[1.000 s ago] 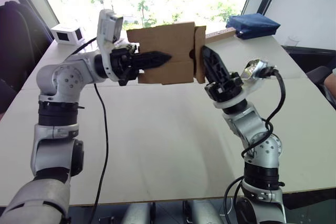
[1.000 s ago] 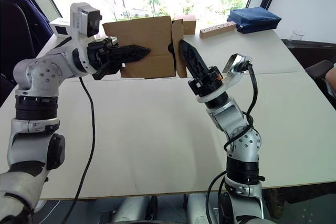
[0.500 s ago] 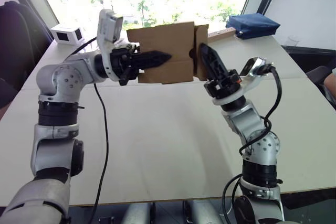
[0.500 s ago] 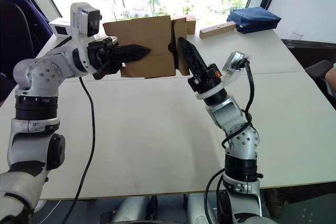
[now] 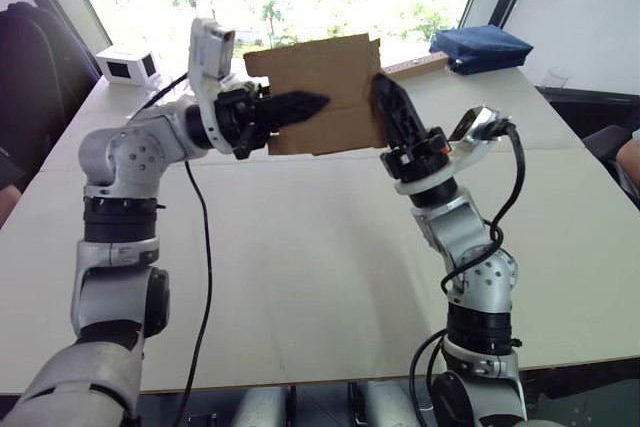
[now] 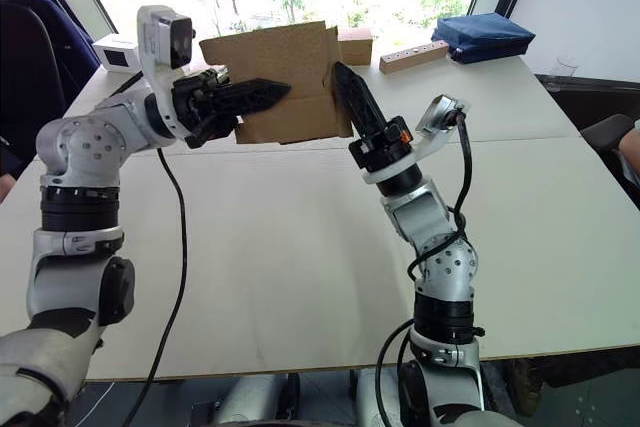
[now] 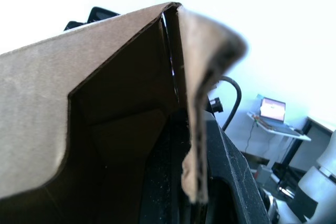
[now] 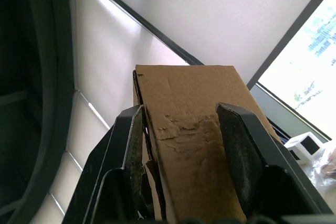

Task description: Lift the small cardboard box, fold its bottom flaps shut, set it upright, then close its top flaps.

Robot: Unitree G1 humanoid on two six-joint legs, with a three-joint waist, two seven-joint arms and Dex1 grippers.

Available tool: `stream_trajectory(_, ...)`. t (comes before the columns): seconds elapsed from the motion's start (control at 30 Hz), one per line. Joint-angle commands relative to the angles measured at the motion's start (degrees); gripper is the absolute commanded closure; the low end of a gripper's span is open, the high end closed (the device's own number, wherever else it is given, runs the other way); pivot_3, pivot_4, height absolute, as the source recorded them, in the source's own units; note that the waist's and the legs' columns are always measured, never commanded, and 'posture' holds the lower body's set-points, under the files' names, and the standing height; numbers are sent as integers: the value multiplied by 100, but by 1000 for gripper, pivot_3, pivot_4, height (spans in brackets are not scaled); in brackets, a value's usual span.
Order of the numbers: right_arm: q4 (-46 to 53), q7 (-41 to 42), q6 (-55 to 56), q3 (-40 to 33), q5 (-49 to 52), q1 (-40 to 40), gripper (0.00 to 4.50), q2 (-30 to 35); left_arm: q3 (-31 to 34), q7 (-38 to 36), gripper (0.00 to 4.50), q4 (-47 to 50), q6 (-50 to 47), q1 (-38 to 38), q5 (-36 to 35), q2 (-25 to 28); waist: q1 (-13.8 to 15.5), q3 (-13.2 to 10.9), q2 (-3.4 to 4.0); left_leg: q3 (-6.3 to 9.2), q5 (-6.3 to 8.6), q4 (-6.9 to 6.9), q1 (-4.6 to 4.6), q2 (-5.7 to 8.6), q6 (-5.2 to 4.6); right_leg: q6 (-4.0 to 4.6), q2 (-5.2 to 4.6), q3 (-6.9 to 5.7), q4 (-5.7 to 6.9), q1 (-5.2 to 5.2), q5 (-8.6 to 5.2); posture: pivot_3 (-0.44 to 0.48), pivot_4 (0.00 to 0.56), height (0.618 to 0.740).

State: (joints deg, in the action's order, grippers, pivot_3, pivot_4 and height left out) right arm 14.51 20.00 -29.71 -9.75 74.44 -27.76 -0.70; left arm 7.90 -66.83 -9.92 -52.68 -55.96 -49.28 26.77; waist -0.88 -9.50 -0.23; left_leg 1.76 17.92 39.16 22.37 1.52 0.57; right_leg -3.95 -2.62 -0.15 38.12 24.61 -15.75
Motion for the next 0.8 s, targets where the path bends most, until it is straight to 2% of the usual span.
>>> stream_trajectory(0.03,370,39,-102,322,-10,-137,2258,-112,101,79,4500,171,112,-48,-120,-99,-2,0,0,0,0,0,0,0,0,0,0,0,0,0,0,0,150,740)
stream_trajectory(0.27,353,-114,119,278,-282,-181,2258,-208,130,142,4500,123,139,-49,-114,-187,-4,0,0,0,-2,0,0,0,3,0,0,0,1,1,0,0,150,740)
stream_trajectory(0.47,479,-62,11,314,-123,-203,2258,-167,160,159,4500,122,119,-35,-119,-210,-7,0,0,0,-3,-1,0,0,6,0,0,0,1,1,0,0,150,740)
stream_trajectory(0.8,581,-126,-121,-286,773,147,2258,296,226,-20,4500,157,-100,-77,-254,42,-6,0,0,0,-1,-1,0,0,2,0,0,0,0,1,0,0,150,740)
